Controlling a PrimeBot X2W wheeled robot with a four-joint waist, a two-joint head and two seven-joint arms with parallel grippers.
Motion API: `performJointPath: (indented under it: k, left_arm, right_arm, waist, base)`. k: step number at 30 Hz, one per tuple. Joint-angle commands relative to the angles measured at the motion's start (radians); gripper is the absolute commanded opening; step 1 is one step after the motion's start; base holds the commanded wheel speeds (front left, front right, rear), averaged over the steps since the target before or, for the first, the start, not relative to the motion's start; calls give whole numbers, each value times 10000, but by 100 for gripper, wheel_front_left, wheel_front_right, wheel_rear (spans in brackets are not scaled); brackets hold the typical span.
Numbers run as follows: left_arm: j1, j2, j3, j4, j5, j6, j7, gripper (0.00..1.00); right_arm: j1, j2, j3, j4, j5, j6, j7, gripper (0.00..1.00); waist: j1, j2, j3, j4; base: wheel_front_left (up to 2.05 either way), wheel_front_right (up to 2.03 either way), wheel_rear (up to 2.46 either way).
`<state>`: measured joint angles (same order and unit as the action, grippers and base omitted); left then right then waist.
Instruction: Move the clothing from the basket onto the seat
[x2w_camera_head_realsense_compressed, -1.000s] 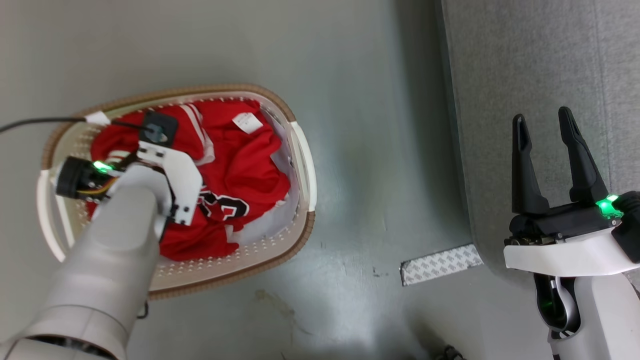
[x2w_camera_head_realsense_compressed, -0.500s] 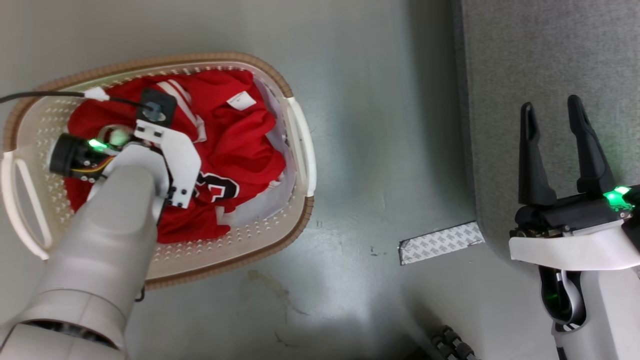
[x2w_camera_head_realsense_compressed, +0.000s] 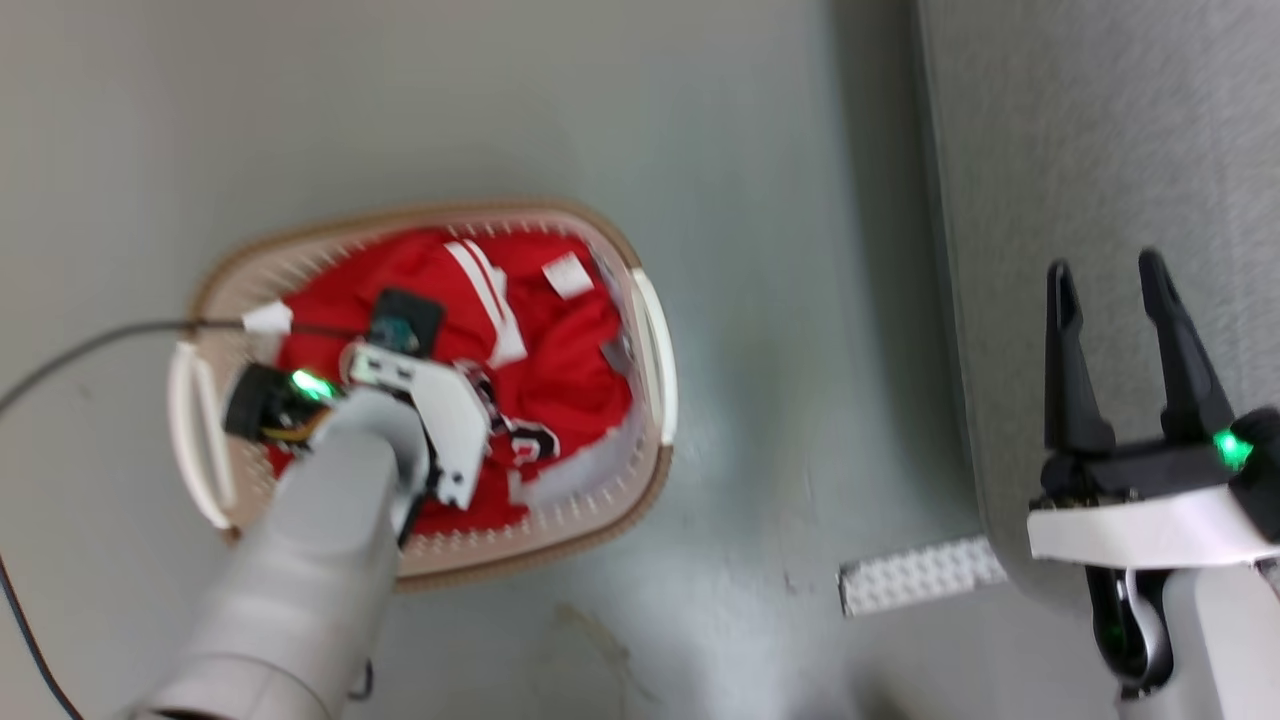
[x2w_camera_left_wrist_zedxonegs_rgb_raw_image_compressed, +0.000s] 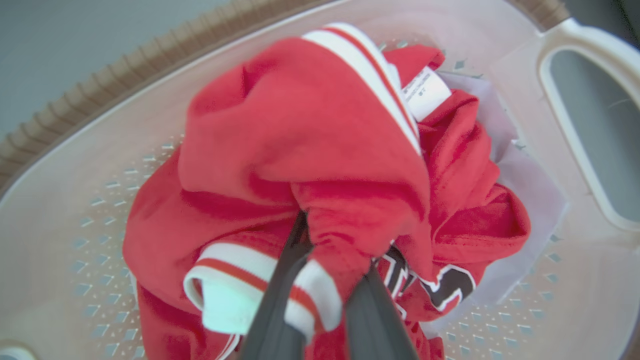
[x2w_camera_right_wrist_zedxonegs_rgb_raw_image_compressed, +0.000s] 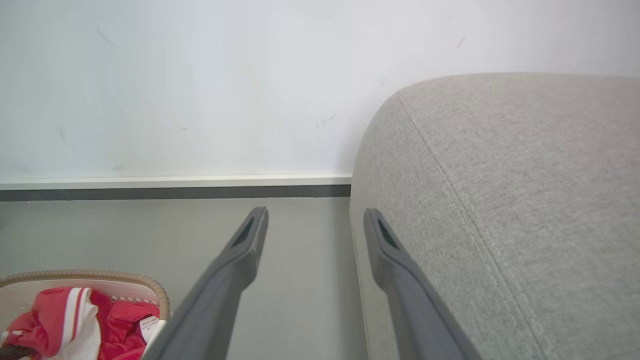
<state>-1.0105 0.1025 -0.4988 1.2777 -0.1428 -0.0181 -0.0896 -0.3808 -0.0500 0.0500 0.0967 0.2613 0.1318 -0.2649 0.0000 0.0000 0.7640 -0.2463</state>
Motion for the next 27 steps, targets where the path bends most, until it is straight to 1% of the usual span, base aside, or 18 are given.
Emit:
performJointPath:
  k: [1,7,13,15,16,21,27]
  left_arm:
    - [416,-114,36,-11,-192,-88,-321,0]
    - [1289,-386,149,-190,-625,-248,-1151,0]
    - [2337,-487,291,-869,-1129,-225,-1658,0]
    - [2698,-498,351,-1275,-1308,-137,-1716,0]
    - [2698,-498,351,-1275,-1308,-137,-1716,0]
    - [3674,-510,403,-2828,-1699,41,-1759,0]
    - [5000,-485,560,-5075,-1673,514,-1756,0]
  right_arm:
    - [354,-15,-135,150,-118,-21,7,100]
    - [1249,-16,-368,507,-343,-21,7,100]
    - [2190,-15,-662,730,-514,-21,7,100]
    - [2468,-16,-742,772,-589,-21,6,100]
    - [2468,-16,-742,772,-589,-21,6,100]
    - [3008,-15,-996,785,-715,-21,7,100]
    - [3519,-15,-1133,811,-873,-21,7,100]
  waist:
    - [0,0,-1307,455]
    - [0,0,-2950,819]
    - [0,0,-4463,1200]
    - [0,0,-4874,1318]
    - [0,0,-4874,1318]
    - [0,0,-5688,1633]
    - [0,0,-6448,1910]
  base:
    - [0,0,0]
    - [0,0,0]
    - [0,0,0]
    - [0,0,0]
    - [0,0,0]
    - [0,0,0]
    - [0,0,0]
